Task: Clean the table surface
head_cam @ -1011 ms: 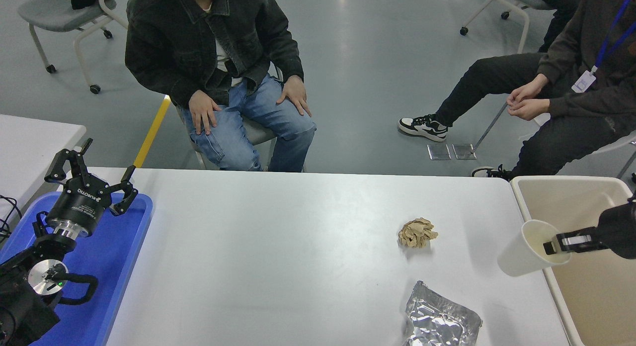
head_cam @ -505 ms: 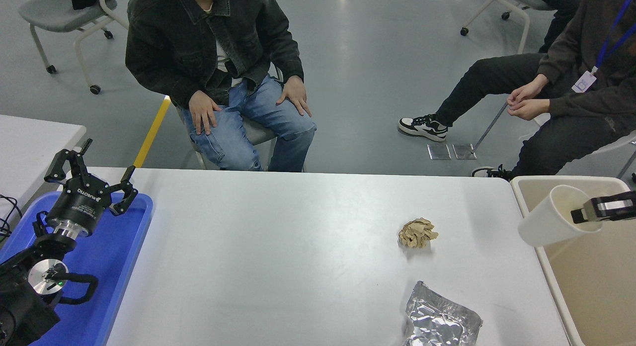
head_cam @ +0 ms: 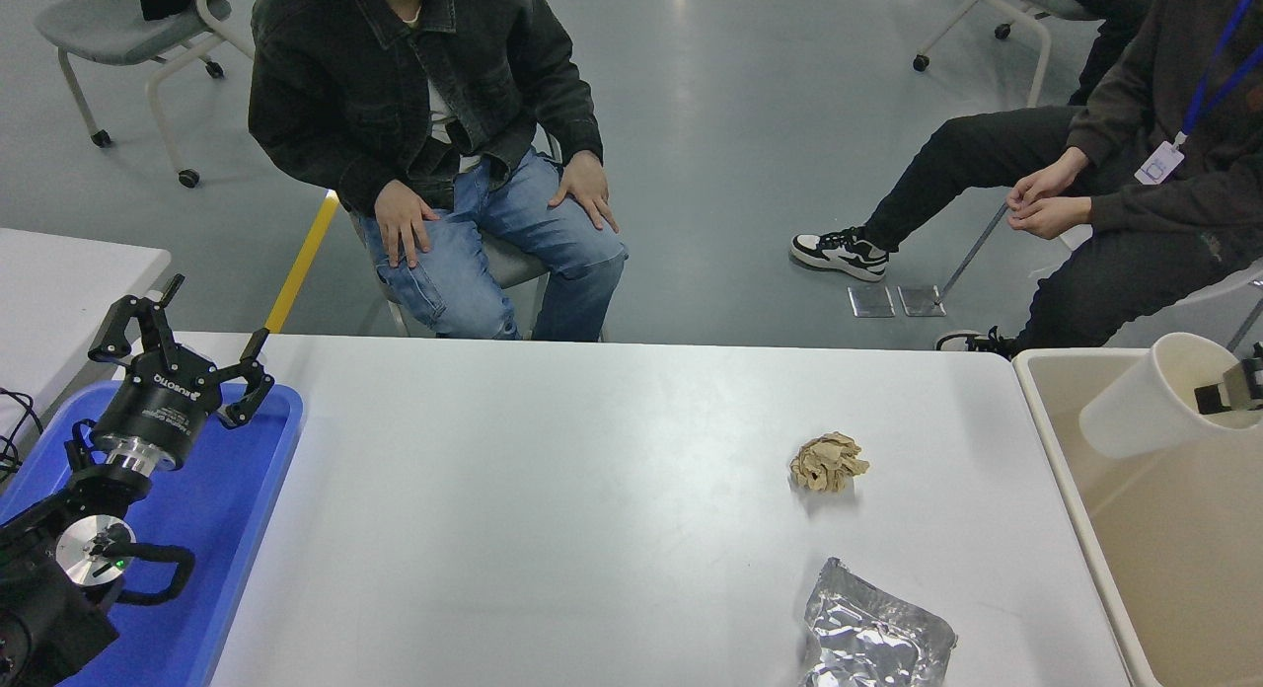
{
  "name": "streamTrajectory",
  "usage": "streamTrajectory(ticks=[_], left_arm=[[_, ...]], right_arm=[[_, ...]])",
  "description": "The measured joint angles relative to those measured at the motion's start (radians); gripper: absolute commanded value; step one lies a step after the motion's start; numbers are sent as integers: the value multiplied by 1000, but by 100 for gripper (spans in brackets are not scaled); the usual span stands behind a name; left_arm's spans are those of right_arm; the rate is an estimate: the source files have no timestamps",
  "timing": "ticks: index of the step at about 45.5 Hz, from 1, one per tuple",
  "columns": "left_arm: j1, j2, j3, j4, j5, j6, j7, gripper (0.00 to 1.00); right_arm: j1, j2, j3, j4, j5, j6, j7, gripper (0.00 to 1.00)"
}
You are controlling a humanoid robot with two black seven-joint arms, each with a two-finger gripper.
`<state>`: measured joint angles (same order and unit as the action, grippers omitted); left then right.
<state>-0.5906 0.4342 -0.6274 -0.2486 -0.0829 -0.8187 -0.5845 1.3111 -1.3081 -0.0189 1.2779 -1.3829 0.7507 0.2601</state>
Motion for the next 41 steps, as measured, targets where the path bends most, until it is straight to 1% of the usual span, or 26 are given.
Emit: streamTrajectory(ticks=[9,25,41], left_arm=[[0,0,0,0,0,0,0,100],[0,0,0,0,0,0,0,100],[0,0,0,0,0,0,0,100]], right_arm=[[-60,70,-13,-143,-2,-58,12,0],[-201,224,-29,-379,-4,-210,25,0],[-293,418,-154,-698,8,-362,87,0]])
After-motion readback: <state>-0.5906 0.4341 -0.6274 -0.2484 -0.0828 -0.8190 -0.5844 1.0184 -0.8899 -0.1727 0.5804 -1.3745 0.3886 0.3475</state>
